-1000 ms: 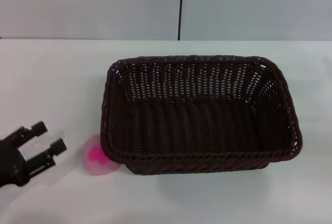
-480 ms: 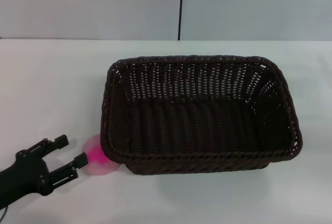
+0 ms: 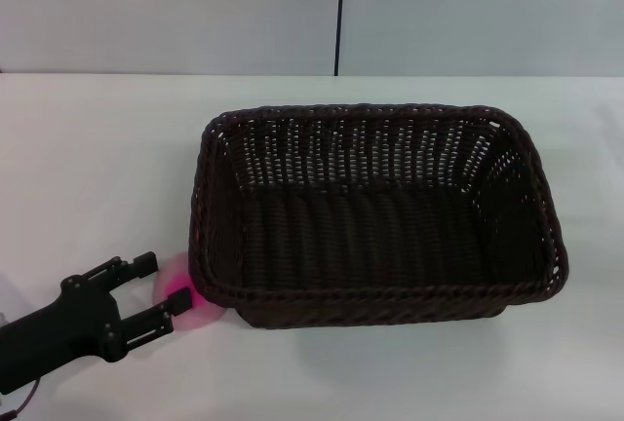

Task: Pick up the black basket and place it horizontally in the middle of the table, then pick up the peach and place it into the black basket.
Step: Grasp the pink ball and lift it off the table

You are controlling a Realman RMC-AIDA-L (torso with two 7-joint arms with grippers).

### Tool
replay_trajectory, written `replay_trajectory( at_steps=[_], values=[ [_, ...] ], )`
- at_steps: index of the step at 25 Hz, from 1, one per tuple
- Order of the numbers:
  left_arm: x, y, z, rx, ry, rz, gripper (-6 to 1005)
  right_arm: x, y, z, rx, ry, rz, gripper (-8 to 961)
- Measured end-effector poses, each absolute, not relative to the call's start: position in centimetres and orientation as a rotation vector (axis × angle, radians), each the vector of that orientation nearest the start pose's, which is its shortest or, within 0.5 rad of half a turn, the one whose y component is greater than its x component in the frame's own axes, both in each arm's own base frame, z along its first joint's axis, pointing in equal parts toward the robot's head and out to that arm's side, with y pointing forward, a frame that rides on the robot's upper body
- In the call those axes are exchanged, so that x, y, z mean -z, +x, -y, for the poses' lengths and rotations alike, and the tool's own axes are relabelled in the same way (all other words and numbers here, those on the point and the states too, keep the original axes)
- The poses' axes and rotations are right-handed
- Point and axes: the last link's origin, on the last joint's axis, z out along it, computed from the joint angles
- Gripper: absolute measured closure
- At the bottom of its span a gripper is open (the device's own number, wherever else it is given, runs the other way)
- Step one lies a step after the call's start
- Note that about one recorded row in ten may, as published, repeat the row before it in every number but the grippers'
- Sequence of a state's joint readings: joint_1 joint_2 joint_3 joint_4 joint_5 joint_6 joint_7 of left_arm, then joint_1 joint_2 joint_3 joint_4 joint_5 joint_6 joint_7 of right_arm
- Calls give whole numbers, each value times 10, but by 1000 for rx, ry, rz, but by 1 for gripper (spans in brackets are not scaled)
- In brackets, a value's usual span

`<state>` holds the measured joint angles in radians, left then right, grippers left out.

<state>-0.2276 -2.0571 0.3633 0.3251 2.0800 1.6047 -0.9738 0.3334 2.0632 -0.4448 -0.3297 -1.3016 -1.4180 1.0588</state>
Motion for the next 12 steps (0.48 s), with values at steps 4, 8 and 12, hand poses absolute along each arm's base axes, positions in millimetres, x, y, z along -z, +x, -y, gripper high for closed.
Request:
replay_trajectory(
  at_steps=[4,8,12],
  values=[
    [21,-359,-207,811,-2422,844,217,-55,348,-302,-1143,-1688,-809,452],
    [22,-360,-209,803,-2422,841,274,-53,348,-303,-1137,-1687,-810,452],
    [22,-360,-209,799,-2421,838,410,-51,350,-304,-1122,-1681,-825,452]
  ],
)
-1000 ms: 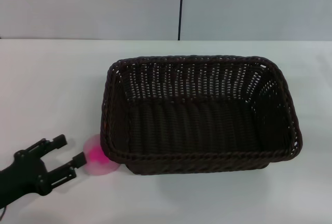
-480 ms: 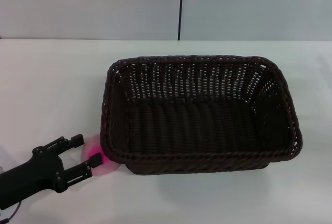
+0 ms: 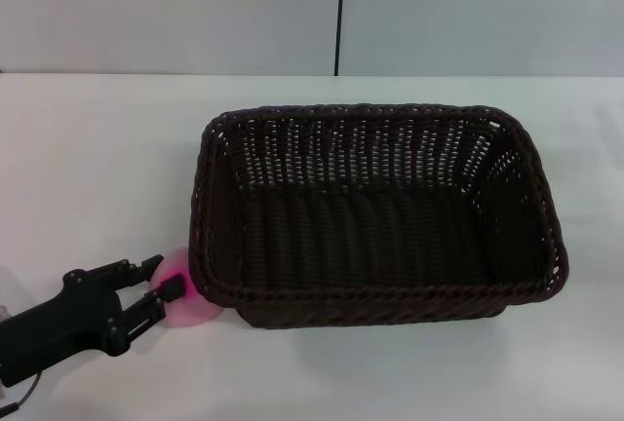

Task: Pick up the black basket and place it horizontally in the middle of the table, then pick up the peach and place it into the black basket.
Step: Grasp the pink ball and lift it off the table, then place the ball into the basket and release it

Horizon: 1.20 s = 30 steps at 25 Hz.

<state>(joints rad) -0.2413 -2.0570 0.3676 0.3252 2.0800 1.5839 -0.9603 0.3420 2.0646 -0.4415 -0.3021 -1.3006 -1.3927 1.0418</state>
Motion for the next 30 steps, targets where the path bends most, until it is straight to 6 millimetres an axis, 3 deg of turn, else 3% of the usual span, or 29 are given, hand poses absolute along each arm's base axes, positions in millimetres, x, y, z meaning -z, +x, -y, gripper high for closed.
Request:
replay_trajectory(
  at_steps=[4,10,15,22,23,26,28,30],
  values=[
    [21,-359,-210,806,-2412,832,616,-50,351,-303,-1123,-1668,-829,452],
    [7,-363,-214,843,-2315,823,773,-49,351,-302,-1127,-1664,-835,452],
    [-23,-374,-225,913,-2037,818,796,-50,351,-302,-1129,-1660,-834,452],
    [-33,-372,-230,975,-1957,799,862,-50,351,-303,-1129,-1659,-834,452],
    [-27,-335,-257,1210,-1959,758,884,-49,351,-303,-1131,-1660,-836,452],
    [-18,-321,-265,1263,-2001,750,888,-47,349,-304,-1138,-1662,-842,452],
    [10,-292,-279,1282,-2194,729,890,-46,347,-305,-1143,-1669,-842,452],
    [22,-286,-281,1266,-2249,742,893,-44,346,-306,-1144,-1677,-843,452]
  ],
)
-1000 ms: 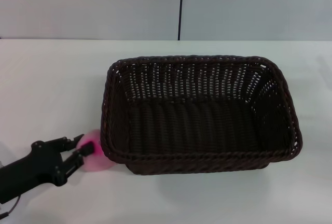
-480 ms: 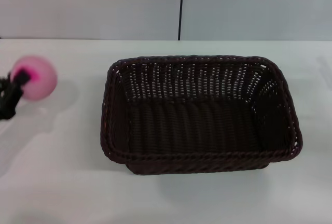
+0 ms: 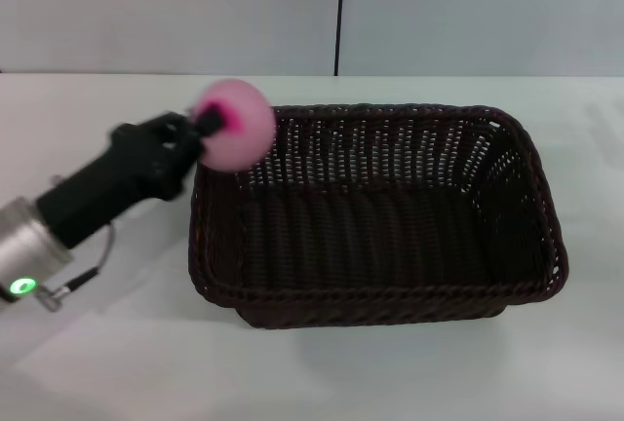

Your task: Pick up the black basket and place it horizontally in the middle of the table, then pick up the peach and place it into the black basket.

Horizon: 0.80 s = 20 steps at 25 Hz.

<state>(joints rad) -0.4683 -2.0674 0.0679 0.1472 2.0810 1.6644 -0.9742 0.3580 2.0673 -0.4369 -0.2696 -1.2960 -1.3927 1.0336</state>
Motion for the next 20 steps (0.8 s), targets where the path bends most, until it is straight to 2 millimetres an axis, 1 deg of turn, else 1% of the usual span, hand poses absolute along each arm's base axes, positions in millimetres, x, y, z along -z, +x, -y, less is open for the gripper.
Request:
replay_trajectory(
  at_steps=[4,10,16,17,20],
  values=[
    [34,-279,-279,1274,-2265,745,898,-43,345,-307,-1141,-1683,-844,452],
    [37,-278,-277,1286,-2249,739,693,-41,347,-306,-1126,-1677,-848,452],
    [35,-279,-277,1288,-2241,738,513,-40,348,-306,-1118,-1674,-851,452],
    [34,-279,-277,1292,-2238,737,284,-40,348,-307,-1118,-1674,-852,452],
    [31,-278,-277,1313,-2223,726,259,-38,348,-307,-1117,-1671,-858,452]
  ],
)
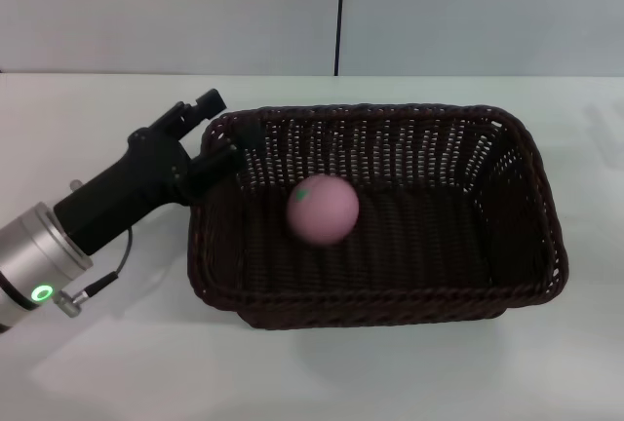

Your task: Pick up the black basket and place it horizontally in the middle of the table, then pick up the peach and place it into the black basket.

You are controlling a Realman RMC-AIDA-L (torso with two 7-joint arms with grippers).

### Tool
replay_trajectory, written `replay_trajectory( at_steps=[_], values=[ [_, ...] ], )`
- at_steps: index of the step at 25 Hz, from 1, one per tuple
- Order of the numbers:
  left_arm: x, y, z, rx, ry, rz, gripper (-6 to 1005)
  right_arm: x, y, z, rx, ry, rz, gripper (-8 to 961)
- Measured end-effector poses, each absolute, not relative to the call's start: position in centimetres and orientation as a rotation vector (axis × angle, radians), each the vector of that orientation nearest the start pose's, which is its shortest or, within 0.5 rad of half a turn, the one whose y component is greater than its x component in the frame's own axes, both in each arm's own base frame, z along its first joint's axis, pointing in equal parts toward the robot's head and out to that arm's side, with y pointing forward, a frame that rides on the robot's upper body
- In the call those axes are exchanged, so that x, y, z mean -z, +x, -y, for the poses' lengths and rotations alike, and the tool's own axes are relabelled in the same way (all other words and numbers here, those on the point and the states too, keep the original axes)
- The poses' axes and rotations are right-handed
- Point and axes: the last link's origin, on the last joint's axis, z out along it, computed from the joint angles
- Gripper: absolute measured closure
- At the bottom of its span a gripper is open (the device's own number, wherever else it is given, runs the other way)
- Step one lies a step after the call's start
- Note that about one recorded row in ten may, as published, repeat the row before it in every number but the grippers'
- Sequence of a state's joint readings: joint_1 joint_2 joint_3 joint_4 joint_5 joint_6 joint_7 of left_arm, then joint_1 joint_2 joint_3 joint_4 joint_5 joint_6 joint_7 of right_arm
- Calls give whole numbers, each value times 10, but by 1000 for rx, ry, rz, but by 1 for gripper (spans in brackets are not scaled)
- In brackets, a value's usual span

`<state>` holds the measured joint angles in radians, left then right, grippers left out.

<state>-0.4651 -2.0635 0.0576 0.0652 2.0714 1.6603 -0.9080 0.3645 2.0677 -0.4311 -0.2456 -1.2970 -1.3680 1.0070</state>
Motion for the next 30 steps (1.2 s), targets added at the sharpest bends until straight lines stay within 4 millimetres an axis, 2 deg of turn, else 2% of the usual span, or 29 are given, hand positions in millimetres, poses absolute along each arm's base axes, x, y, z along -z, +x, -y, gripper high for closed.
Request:
replay_trajectory(
  at_steps=[9,14,20,30],
  values=[
    [4,-285,-270,1434,-2045,674,184,-38,350,-303,-1127,-1658,-867,452],
    [-9,-299,-267,1404,-1951,667,185,-39,355,-296,-1165,-1588,-895,452],
    [-25,-312,-266,1367,-1868,663,184,-51,359,-292,-1198,-1511,-873,452],
    [-31,-315,-273,1351,-1821,658,188,-63,361,-286,-1213,-1478,-817,452]
  ],
)
